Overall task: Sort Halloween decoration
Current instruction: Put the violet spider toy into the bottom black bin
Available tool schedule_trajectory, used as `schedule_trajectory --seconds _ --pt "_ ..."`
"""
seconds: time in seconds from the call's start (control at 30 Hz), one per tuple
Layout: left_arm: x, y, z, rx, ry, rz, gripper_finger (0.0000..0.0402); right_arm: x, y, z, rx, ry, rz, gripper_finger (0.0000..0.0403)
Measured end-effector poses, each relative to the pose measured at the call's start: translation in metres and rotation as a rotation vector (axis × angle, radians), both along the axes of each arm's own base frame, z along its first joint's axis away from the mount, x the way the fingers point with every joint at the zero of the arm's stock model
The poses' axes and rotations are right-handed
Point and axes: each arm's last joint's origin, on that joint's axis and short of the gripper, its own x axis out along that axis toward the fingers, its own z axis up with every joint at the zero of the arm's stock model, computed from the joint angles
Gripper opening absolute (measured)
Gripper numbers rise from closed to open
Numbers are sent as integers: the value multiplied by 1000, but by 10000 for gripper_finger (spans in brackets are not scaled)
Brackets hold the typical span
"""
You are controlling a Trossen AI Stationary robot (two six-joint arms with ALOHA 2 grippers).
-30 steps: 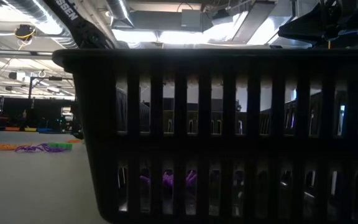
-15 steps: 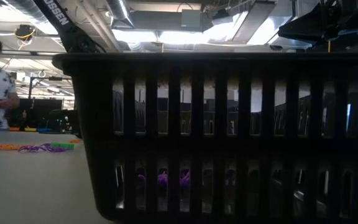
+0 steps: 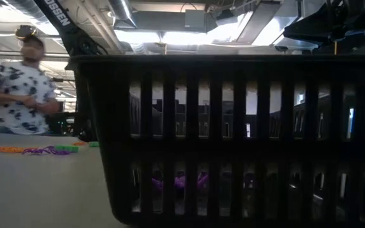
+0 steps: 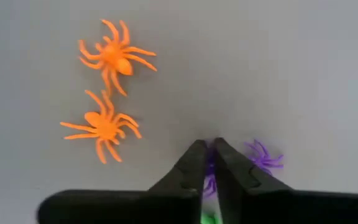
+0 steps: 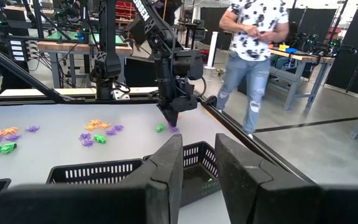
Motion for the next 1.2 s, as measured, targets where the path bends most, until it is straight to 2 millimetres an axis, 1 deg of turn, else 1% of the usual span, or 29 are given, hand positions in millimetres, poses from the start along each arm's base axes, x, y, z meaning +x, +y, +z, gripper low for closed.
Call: schedule_trajectory --seconds 0.1,0.27,0.47,0.7,0.8,0.9,1.03,1.2 --pt "0 -1 3 -17 -22 -5 7 0 0 0 0 0 0 92" --pt "3 -7 15 -63 -54 -36 3 0 0 0 0 0 0 92" --pt "8 -18 41 -27 -69 -44 0 0 0 0 0 0 0 92" --pt "15 -39 68 20 -123 -69 0 0 0 0 0 0 0 92" --pt "22 -56 77 15 -178 -97 0 0 0 0 0 0 -1 92" --pt "32 -77 80 -2 -220 -134 0 0 0 0 0 0 0 92" --pt "47 -113 82 -32 -280 -200 0 0 0 0 0 0 0 92" --pt "67 -166 90 -60 -452 -304 0 0 0 0 0 0 0 92"
